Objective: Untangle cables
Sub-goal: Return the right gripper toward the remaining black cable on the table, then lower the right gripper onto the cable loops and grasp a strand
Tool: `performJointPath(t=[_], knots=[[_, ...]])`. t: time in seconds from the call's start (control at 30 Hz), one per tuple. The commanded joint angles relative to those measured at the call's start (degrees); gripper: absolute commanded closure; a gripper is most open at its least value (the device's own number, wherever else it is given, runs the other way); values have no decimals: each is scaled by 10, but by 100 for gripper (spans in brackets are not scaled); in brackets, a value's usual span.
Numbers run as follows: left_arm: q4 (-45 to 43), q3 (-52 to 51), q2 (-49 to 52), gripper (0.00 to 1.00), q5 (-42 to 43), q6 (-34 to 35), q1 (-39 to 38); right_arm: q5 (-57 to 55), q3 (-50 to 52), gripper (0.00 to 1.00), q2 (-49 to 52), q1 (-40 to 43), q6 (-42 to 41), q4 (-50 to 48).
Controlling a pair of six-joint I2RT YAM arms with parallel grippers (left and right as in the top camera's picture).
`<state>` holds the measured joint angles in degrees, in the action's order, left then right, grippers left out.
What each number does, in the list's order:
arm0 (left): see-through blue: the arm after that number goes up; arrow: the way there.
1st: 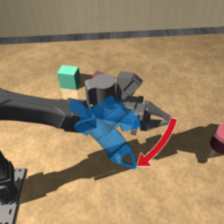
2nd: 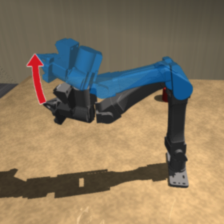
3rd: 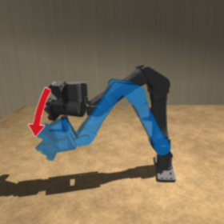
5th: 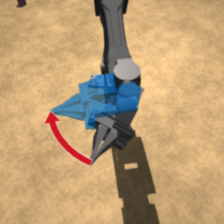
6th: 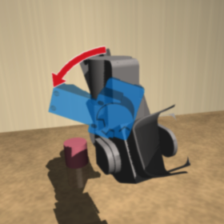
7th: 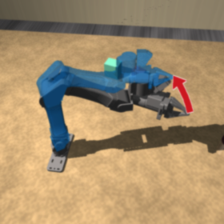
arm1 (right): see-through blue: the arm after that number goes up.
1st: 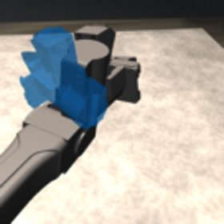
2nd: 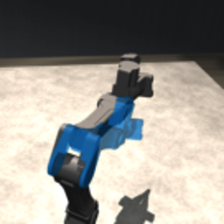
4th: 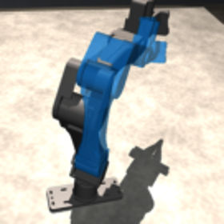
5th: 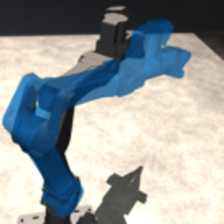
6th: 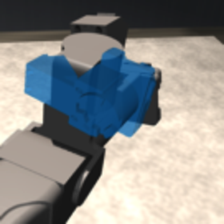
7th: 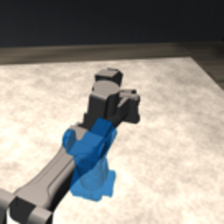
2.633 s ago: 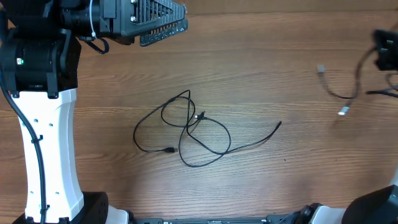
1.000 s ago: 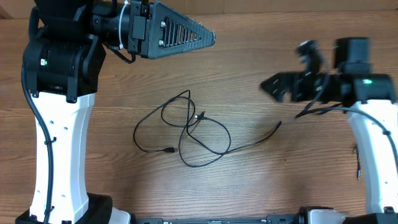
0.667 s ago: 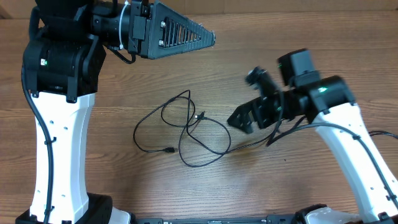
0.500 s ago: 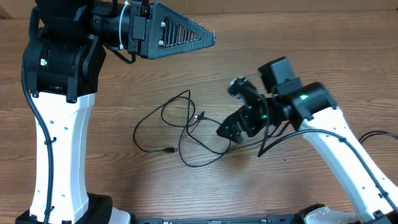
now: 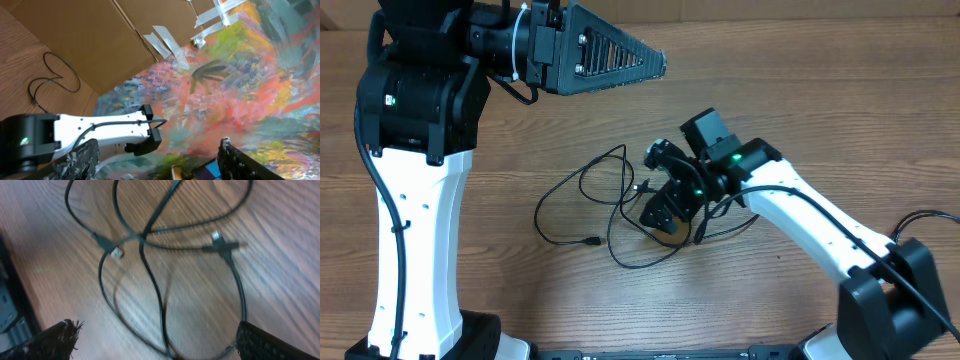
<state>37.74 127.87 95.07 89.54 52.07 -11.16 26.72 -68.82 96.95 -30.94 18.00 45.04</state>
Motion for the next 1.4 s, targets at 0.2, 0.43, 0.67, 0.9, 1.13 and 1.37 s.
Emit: performJointPath(t=[0.2, 0.43, 0.67, 0.9, 1.13, 1.37], knots=[[-1, 7, -3, 23, 11, -7, 2, 30, 1, 0, 37, -20, 1, -82], [-1, 7, -3, 22, 11, -7, 2, 74, 1, 0, 65, -23, 0, -121], [-1, 7, -3, 21, 11, -7, 2, 75, 1, 0, 76, -48, 0, -158], [-1, 7, -3, 20, 11, -7, 2, 75, 1, 5, 84, -80, 1, -181], [0, 7, -3, 20, 11, -6, 2, 75, 1, 32, 116, -84, 0, -193], [-1, 7, -3, 19, 11, -7, 2, 75, 1, 65, 147, -84, -2, -197]])
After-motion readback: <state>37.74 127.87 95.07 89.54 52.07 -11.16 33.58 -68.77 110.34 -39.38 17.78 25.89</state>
